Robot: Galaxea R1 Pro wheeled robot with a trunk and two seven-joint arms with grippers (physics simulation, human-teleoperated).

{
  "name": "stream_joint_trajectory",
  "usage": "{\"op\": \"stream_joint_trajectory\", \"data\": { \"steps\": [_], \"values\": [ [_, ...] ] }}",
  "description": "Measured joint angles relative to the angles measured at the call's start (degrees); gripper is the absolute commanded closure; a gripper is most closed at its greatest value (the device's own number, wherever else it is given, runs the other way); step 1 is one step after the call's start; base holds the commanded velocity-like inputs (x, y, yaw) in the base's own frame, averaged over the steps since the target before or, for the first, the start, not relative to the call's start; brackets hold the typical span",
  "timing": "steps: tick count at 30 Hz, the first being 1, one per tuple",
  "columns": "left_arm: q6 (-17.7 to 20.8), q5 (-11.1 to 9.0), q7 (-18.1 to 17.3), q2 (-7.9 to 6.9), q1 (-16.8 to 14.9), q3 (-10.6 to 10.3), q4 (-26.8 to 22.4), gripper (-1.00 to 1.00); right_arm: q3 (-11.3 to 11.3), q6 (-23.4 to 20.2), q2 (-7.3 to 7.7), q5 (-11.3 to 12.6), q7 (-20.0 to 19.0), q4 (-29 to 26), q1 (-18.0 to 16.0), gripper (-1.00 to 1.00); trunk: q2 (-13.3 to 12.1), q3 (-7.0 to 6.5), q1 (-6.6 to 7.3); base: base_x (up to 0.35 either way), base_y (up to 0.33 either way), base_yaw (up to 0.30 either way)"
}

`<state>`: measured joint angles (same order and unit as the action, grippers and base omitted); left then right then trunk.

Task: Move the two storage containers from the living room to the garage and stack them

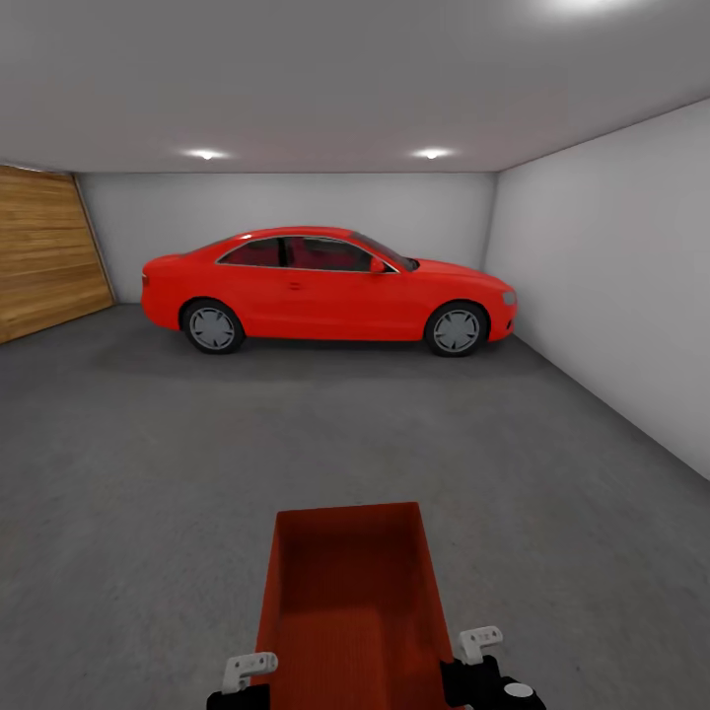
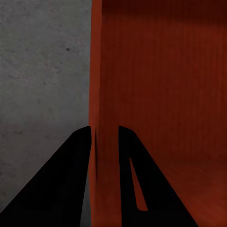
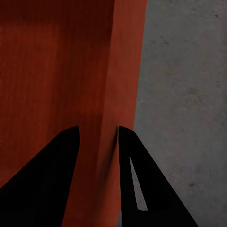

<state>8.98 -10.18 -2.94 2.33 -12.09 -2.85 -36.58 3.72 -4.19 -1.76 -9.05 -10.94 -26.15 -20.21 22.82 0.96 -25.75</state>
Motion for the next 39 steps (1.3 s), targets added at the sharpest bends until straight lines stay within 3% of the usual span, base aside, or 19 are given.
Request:
{"op": "stream_joint_trajectory", "data": {
  "steps": [13, 18, 19, 39],
  "values": [
    [-0.19, -2.29, 0.82, -0.51, 0.02, -1.90, 0.01, 1.00, -0.07, -0.01, 0.03, -0.01, 0.03, 0.01, -0.01, 1.00, 0.00, 0.00, 0.00, 0.000, 0.029, 0.000],
    [-0.22, -2.31, 0.91, -0.49, 0.01, -2.00, 0.01, 1.00, -0.11, -0.01, 0.06, 0.01, 0.06, 0.00, -0.02, 1.00, 0.00, 0.00, 0.00, 0.000, 0.001, 0.000],
    [0.15, 2.66, -0.76, 0.64, -0.03, 1.90, -0.06, 1.00, -0.05, 0.00, 0.06, 0.06, 0.10, -0.03, 0.01, 1.00, 0.00, 0.00, 0.00, 0.000, 0.000, 0.000],
    [0.18, 2.78, -0.93, 0.61, -0.03, 2.04, -0.06, 1.00, 0.01, -0.02, 0.04, 0.03, 0.04, -0.03, 0.02, 1.00, 0.00, 0.00, 0.00, 0.002, -0.019, 0.000]
  ]
}}
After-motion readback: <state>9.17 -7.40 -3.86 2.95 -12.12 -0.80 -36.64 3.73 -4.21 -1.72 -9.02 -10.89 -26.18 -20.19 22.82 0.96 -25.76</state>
